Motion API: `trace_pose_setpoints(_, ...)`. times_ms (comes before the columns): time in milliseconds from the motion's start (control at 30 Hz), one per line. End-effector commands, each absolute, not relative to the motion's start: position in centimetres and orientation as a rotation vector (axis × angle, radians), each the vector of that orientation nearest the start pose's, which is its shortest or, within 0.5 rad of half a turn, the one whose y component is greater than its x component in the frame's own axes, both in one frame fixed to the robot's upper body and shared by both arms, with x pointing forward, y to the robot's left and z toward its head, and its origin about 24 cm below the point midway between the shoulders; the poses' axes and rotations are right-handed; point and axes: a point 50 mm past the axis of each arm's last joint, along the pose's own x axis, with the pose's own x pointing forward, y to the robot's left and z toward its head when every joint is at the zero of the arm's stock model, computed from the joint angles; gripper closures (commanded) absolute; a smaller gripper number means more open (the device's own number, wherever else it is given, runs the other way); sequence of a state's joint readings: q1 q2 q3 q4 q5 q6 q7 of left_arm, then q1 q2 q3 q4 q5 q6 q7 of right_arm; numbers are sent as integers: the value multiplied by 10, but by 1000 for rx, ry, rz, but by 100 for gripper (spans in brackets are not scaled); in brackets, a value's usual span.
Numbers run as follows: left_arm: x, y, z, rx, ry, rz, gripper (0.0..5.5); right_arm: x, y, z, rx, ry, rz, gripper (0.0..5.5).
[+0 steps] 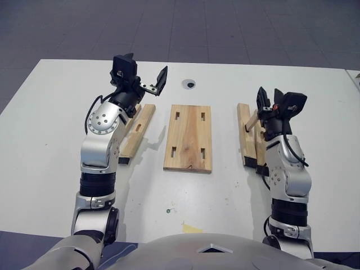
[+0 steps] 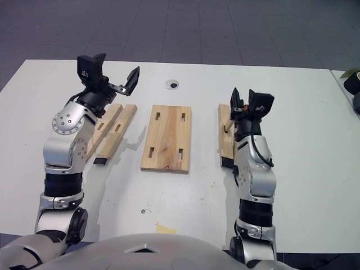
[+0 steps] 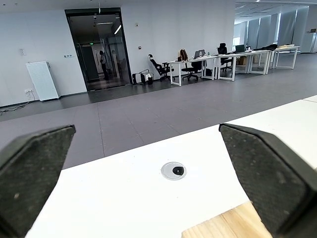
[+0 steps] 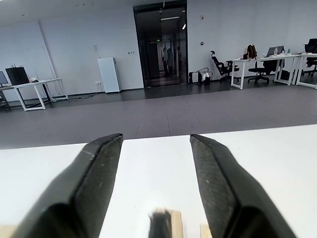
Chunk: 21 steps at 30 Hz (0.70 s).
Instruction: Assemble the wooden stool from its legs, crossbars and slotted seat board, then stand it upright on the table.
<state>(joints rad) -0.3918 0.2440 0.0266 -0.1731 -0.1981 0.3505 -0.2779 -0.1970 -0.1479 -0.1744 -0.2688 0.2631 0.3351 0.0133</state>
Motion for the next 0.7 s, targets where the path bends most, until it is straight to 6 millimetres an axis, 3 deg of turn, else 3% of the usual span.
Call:
trace_pose_setpoints(33,307,146,162,85,-210,-379,10,289,-196,160,93,-198,-13,225)
trace_pose_setpoints(200,308,144,162,78,-214,-378,10,299,-203,169,92,-212,-17,148)
trace_pose_setpoints(467,307,142,158,74,-206,-373,10,316,-201,141,117,-131,15,30)
trace_pose_setpoints(567,308,141,159,71,-206,-386,10,315,-203,147,112,-166,6,12)
trace_pose_setpoints(700,309,141,160,70,-207,-384,10,317,-207,170,100,-242,9,12)
